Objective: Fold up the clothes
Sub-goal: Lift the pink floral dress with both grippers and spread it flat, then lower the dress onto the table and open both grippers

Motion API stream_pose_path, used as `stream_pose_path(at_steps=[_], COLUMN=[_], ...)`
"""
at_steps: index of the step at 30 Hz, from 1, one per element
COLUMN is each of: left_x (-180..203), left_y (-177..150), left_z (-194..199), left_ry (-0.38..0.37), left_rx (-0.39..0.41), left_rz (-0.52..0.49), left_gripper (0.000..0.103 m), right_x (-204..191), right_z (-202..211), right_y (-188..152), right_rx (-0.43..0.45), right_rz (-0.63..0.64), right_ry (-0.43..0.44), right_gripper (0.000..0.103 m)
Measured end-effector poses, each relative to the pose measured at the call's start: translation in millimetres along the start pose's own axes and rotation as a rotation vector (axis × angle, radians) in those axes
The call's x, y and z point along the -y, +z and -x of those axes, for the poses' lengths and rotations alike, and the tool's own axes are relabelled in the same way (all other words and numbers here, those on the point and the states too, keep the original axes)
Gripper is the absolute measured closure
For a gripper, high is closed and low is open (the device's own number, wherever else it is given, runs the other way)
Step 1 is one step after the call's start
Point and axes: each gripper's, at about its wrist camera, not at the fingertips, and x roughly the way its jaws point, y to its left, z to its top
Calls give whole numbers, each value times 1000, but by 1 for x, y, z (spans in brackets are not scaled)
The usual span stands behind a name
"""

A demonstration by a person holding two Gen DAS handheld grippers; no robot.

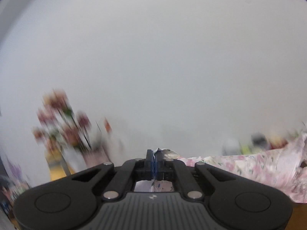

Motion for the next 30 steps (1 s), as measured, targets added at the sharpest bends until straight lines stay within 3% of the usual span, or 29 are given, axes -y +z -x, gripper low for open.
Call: stream_pose_path(at_steps=[2,5,11,15,17,21,28,30], left_x=[-6,-2,24,52,59,67,48,55], left_y=[23,18,-67,-147,-181,-239,-261,-262], left_z=[13,42,121,168,174,175,149,156], left_ry=[3,-23,-128,-258,-323,-420,-403,-416], left_rx=[36,33,-26,-162,-258,-445,-545,-565], left_rz=[9,-45,-122,-94,-66,-13,51,47], left_gripper=[103,102,102,102,102,102,98,92], right_x=[-6,-2,39,66,79,89,100,102], right_z=[15,30,47,64,73,86,96,99], right_y=[15,10,-58,-119,-149,-180,-209,-213], right_rx=[42,24,-156,-306,-380,-445,-521,-536], right_rz=[37,100,166,164,158,120,64,54], right_ry=[10,4,-19,-32,-39,-53,-60,-59], right_gripper=[102,102,102,102,102,102,99,91])
